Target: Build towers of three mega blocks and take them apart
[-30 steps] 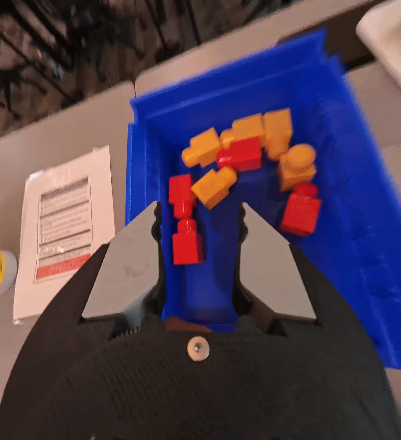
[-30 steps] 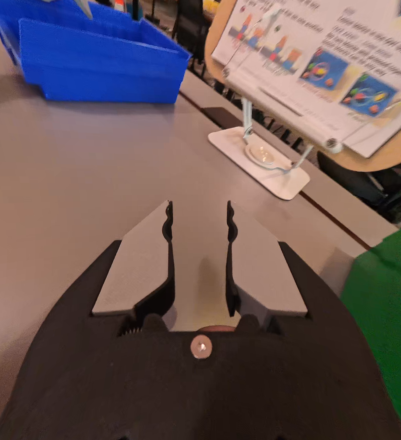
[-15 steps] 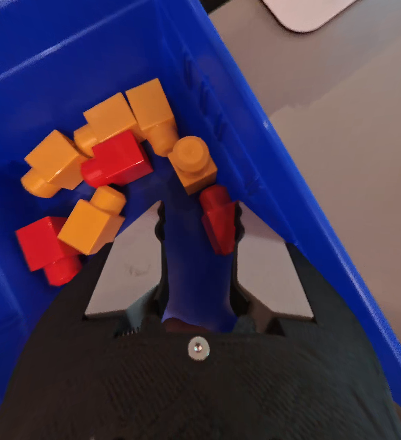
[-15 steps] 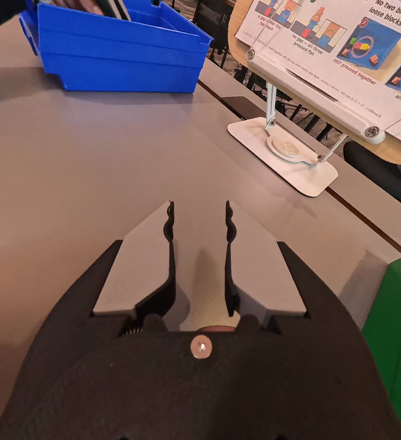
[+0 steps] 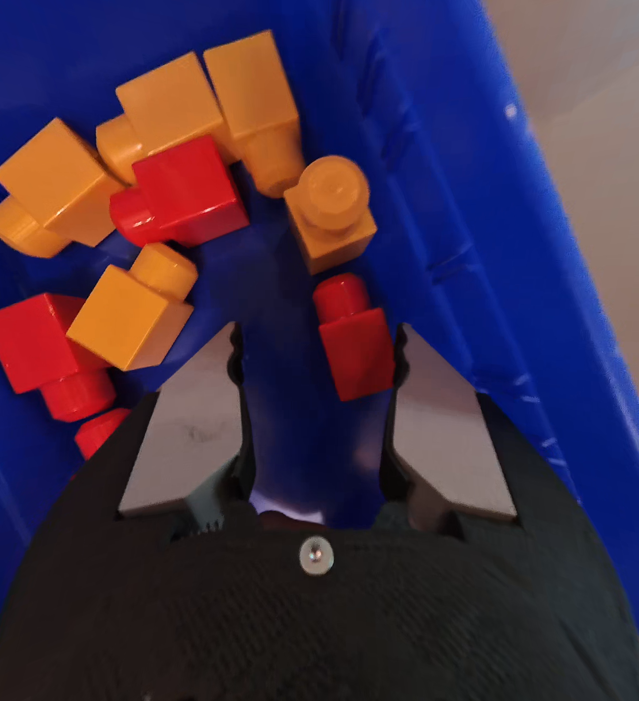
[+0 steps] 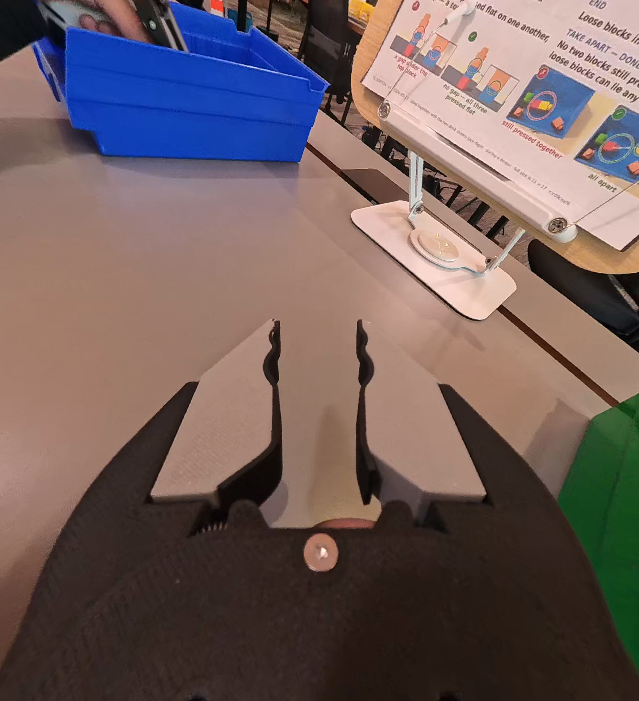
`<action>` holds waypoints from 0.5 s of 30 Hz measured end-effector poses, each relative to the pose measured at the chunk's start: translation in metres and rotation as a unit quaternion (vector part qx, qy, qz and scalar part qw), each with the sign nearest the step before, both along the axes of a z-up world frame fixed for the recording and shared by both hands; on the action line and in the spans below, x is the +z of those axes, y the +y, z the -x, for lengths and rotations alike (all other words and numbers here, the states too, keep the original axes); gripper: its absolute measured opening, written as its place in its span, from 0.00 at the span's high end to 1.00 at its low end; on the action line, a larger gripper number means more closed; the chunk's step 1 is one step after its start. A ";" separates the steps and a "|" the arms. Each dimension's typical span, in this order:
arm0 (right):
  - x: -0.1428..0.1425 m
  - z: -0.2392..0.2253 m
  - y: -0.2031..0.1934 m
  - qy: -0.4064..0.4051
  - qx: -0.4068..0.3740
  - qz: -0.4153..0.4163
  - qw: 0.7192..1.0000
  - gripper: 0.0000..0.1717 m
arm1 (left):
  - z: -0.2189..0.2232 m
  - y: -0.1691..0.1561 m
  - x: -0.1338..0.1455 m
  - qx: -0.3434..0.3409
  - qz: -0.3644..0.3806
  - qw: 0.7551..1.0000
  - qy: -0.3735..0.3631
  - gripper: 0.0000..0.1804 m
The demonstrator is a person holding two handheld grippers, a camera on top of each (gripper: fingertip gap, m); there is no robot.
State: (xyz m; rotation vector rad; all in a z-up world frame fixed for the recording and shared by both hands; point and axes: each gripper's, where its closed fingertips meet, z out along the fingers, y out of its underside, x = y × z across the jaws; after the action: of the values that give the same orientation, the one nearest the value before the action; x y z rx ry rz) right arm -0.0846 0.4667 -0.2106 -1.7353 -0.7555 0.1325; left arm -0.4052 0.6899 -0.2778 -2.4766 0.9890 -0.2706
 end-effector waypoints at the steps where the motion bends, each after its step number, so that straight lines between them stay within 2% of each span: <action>1: 0.000 0.000 0.000 -0.001 -0.001 -0.001 1.000 0.78 | 0.012 0.001 -0.002 0.010 -0.005 0.999 0.036 0.61; 2: 0.000 0.000 0.000 0.000 -0.001 0.000 1.000 0.78 | 0.026 0.002 -0.003 0.015 -0.017 0.997 0.078 0.67; 3: 0.000 0.000 0.000 0.001 0.000 0.001 1.000 0.78 | 0.031 0.002 -0.002 0.009 -0.028 0.995 0.094 0.66; 4: 0.000 0.000 0.000 0.001 0.000 0.002 1.000 0.78 | 0.029 0.000 0.000 0.002 -0.030 0.996 0.081 0.62; 5: -0.001 0.000 0.000 0.001 0.000 0.002 1.000 0.79 | 0.026 0.000 0.002 0.004 -0.028 0.998 0.058 0.62; 8: -0.003 0.001 0.001 0.000 0.002 0.006 1.000 0.79 | 0.030 0.007 0.008 0.033 -0.029 0.999 0.030 0.65; 14: -0.005 0.004 0.000 -0.002 0.007 0.009 1.000 0.79 | 0.019 0.001 -0.010 -0.009 -0.009 0.999 0.040 0.66; 15: -0.005 0.004 0.000 -0.002 0.007 0.008 1.000 0.79 | 0.014 0.001 -0.009 -0.010 -0.005 1.000 0.022 0.70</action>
State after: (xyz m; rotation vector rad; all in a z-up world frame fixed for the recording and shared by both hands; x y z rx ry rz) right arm -0.0884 0.4665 -0.2152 -1.7466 -0.7716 0.1460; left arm -0.4197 0.6906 -0.2870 -2.4742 1.0311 -0.2184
